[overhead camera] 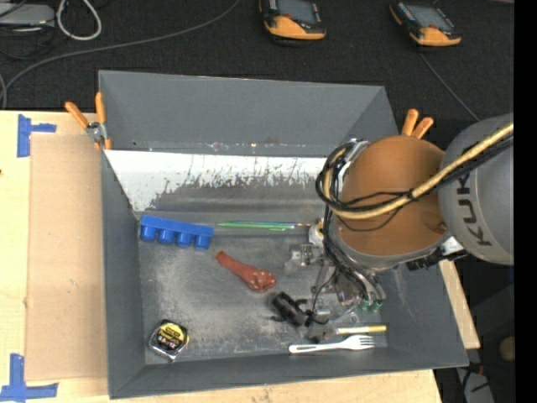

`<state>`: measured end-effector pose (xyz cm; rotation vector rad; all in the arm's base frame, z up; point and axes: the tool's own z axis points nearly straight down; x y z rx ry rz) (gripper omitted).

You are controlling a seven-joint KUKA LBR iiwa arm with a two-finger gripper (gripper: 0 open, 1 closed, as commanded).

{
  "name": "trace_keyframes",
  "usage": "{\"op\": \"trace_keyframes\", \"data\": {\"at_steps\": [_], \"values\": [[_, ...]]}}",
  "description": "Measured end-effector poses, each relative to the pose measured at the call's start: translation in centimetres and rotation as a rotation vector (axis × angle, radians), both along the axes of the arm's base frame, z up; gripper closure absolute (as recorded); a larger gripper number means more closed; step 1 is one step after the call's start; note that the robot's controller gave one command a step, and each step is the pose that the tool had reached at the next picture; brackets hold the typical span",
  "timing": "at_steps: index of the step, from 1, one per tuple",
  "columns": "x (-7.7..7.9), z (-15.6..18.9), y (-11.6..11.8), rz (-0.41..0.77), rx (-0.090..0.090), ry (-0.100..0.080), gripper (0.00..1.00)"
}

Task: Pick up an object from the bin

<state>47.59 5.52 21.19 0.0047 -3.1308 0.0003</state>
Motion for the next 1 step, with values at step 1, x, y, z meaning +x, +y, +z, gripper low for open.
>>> {"op": "trace_keyframes", "data": {"at_steps": [1], "values": [[0.14,0.38,-0.02,-0.001,0.001,-0.007,0.00]]}}
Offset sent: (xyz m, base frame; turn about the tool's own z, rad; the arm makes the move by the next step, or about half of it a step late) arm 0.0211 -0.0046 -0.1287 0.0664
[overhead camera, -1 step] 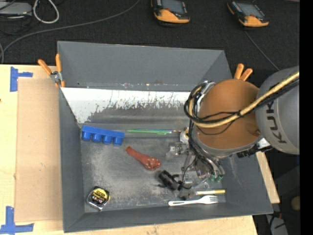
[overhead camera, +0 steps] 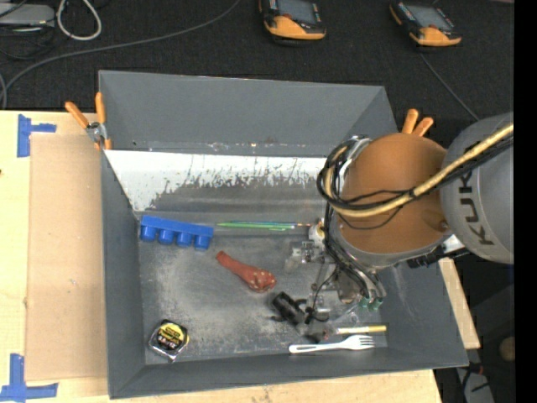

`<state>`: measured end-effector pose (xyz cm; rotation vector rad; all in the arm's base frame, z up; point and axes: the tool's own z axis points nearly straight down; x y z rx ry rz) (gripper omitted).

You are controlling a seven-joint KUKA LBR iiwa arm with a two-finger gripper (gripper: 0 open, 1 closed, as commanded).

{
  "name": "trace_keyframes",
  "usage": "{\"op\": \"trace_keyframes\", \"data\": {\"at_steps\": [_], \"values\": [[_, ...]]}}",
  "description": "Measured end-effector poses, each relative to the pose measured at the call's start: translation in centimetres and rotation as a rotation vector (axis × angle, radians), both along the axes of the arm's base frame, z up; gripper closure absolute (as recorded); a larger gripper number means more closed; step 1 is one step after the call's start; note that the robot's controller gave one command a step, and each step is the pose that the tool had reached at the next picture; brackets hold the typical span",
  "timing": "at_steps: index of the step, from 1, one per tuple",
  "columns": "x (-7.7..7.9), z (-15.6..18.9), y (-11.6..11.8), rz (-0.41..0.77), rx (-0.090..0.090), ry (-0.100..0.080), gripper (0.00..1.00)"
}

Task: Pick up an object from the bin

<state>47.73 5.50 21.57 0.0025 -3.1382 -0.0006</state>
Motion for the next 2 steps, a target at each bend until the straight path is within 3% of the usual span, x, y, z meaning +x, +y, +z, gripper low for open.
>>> {"op": "trace_keyframes", "data": {"at_steps": [1,2], "values": [[1.2,-7.2,-0.2,-0.036,0.001,-0.004,0.00],[2.5,-0.5,0.4,-0.194,0.002,-0.012,1.00]]}}
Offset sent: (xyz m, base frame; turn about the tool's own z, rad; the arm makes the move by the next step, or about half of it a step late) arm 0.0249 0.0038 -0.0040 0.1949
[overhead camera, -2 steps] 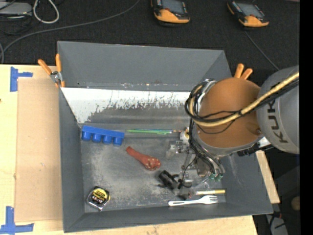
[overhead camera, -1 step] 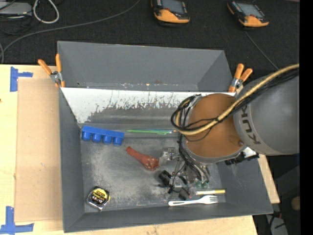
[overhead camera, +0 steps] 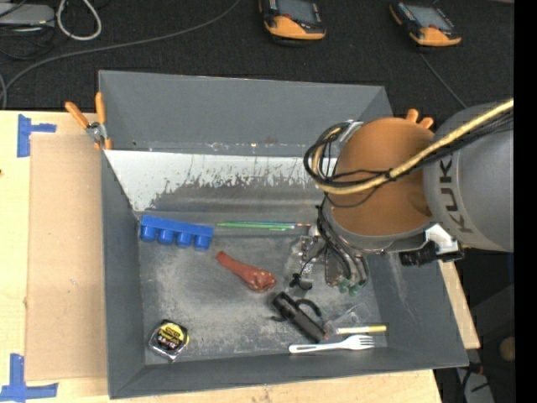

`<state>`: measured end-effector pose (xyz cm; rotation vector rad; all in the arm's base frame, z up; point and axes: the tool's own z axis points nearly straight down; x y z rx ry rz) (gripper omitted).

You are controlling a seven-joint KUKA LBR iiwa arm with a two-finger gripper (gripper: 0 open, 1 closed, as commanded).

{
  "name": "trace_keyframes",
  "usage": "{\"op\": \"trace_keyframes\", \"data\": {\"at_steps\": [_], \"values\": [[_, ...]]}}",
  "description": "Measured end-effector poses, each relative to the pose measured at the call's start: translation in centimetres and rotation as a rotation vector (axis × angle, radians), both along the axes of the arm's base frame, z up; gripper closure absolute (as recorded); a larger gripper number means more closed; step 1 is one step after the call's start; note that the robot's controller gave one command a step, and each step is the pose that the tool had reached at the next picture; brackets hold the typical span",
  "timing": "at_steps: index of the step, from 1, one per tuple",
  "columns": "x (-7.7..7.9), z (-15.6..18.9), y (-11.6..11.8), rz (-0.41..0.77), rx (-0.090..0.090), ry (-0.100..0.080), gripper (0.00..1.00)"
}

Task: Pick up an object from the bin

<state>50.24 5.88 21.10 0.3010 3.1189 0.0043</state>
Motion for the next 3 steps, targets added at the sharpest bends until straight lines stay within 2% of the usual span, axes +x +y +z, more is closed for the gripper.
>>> {"op": "trace_keyframes", "data": {"at_steps": [1,2,3], "values": [[0.0,0.0,0.0,-0.001,0.000,0.000,1.00],[1.9,-5.7,-1.4,-0.086,0.002,-0.003,1.00],[5.9,-8.5,-1.0,-0.078,0.002,-0.006,1.00]]}}
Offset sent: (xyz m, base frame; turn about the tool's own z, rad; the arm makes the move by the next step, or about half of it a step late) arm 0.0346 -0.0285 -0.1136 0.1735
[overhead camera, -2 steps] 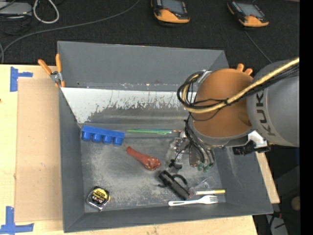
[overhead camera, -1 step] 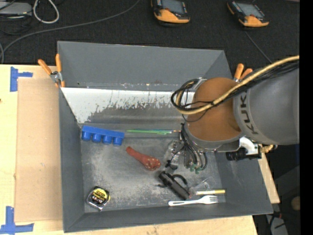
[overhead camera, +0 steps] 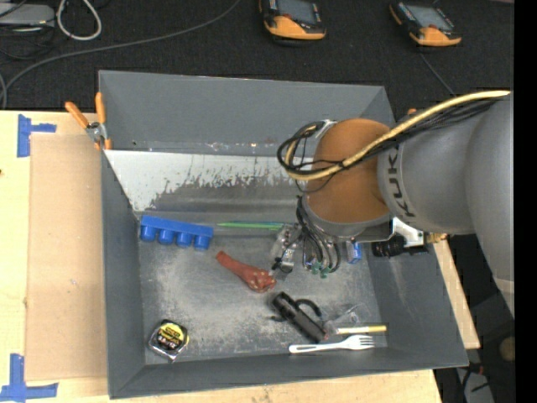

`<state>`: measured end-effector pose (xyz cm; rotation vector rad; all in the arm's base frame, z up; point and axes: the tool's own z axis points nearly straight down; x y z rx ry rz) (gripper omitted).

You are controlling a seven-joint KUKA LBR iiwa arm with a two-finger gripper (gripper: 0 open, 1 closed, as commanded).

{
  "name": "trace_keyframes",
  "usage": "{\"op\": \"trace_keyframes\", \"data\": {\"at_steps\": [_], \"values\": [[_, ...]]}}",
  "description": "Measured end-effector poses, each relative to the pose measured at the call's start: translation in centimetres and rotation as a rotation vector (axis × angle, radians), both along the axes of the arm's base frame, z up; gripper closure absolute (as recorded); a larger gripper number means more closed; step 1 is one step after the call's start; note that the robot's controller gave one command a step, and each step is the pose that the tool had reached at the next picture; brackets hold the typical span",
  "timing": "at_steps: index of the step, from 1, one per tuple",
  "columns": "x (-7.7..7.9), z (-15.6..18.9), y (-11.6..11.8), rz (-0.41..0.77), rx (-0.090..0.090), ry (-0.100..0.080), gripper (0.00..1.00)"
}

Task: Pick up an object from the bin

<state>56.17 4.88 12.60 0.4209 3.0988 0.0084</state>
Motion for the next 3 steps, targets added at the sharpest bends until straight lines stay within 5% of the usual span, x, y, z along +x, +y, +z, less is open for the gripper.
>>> {"op": "trace_keyframes", "data": {"at_steps": [1,2,3], "values": [[-0.52,-5.64,-1.26,-0.104,0.000,0.010,0.00],[-0.41,-5.52,-1.28,-0.104,0.000,0.006,1.00],[-0.45,-5.59,-1.28,-0.105,0.000,0.008,0.00]]}}
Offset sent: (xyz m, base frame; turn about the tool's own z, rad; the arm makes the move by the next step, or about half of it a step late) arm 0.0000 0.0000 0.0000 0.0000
